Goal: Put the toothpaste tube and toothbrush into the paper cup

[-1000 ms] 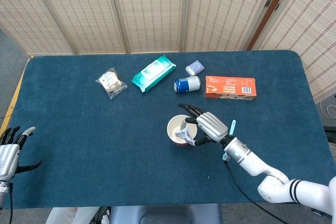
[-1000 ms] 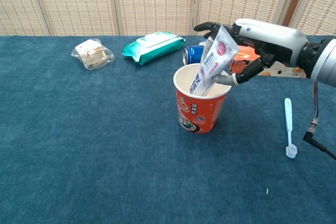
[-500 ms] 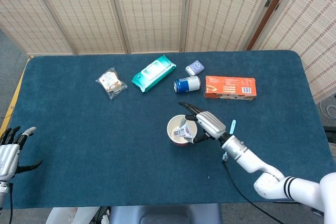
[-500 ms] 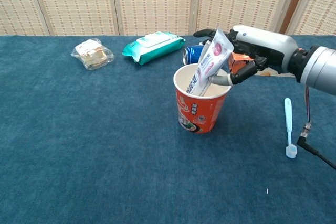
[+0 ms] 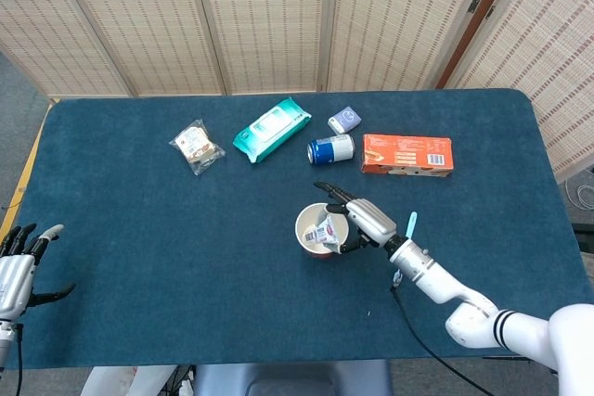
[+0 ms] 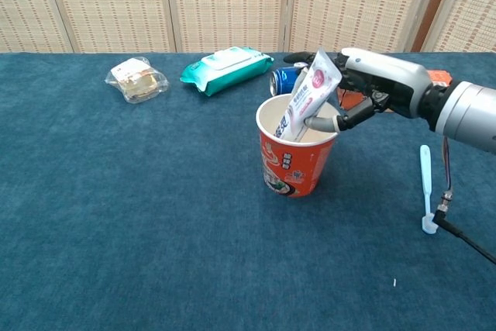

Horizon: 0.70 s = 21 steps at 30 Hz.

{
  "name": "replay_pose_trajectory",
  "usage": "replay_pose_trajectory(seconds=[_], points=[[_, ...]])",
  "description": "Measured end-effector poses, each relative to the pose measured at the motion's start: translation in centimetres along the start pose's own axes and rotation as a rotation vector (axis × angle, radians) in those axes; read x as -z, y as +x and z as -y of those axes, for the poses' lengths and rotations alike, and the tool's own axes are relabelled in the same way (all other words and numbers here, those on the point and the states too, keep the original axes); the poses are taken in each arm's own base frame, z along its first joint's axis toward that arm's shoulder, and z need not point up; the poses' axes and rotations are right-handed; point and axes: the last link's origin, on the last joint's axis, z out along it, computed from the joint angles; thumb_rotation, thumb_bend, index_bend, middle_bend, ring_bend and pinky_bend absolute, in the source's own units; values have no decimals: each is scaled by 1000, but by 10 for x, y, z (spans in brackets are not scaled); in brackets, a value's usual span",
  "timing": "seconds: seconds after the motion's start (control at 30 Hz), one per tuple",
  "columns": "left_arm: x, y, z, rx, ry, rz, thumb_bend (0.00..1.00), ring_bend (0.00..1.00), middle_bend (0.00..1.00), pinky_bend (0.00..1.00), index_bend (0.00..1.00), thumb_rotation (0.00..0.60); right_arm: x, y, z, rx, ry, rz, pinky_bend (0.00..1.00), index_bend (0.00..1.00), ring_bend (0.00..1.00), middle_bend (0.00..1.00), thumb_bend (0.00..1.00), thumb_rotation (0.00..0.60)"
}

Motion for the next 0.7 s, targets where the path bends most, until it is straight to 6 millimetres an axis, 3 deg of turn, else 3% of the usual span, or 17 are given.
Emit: replay_pose_trajectory(seconds=[0.43, 0.7], points=[[0, -1, 0, -4, 0, 5, 0, 86, 267, 0, 146, 600, 2, -5, -15, -23, -6, 16, 139, 648, 0, 9, 244, 600], [0, -1, 0, -5, 1, 6, 0, 86, 267, 0, 146, 600, 3, -6, -18, -17, -11, 25, 139, 542, 0, 0, 179, 600]])
